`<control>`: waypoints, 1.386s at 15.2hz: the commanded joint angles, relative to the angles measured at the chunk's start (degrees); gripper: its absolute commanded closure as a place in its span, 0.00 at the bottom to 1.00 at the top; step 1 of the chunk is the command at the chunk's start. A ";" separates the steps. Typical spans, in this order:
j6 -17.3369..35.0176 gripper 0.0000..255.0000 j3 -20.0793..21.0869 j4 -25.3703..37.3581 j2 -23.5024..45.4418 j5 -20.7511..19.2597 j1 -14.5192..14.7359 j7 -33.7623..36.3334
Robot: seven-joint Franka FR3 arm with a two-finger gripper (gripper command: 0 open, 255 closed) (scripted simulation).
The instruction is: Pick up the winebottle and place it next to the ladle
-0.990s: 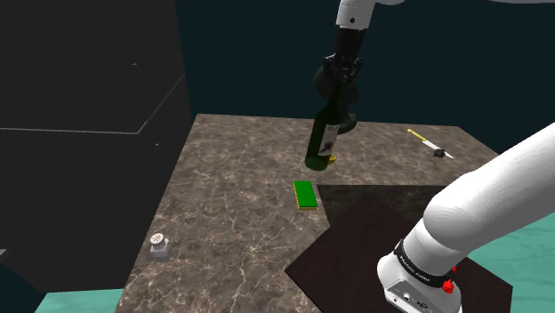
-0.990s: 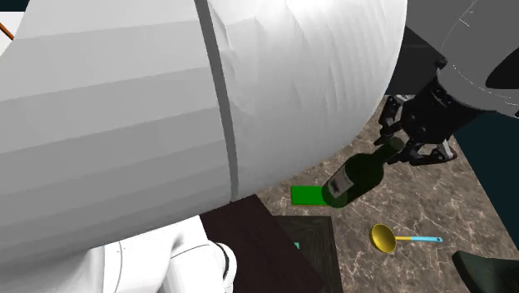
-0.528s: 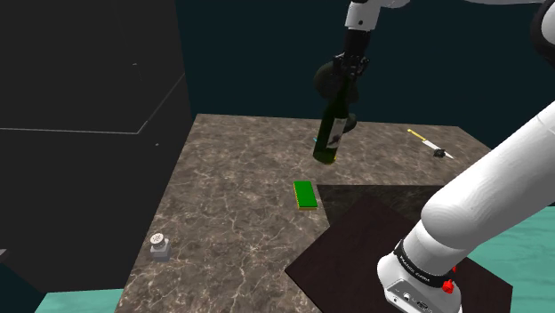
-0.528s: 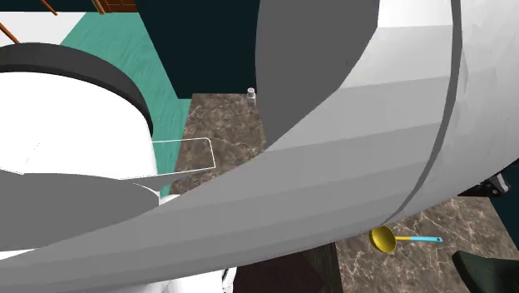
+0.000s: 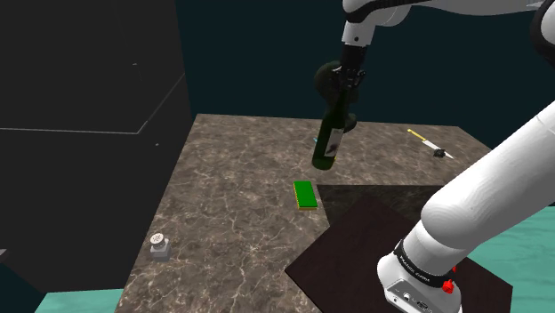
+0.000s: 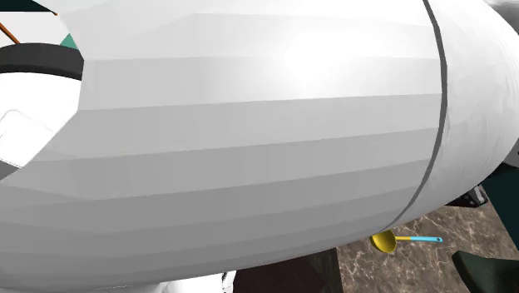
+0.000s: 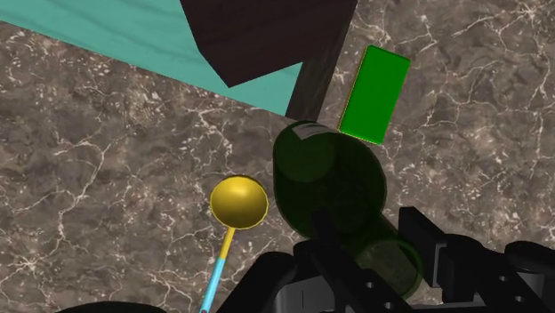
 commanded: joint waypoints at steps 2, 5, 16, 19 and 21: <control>2.39 1.00 -0.02 -2.12 0.22 0.05 0.00 -0.06; 4.69 1.00 -0.05 -4.16 0.49 0.08 -0.02 -0.16; 9.63 1.00 -0.14 -8.17 1.43 0.21 -0.04 -0.41; 9.63 1.00 -0.14 -8.17 1.43 0.21 -0.04 -0.41; 9.63 0.00 -0.15 -8.18 1.42 0.21 -0.04 -0.41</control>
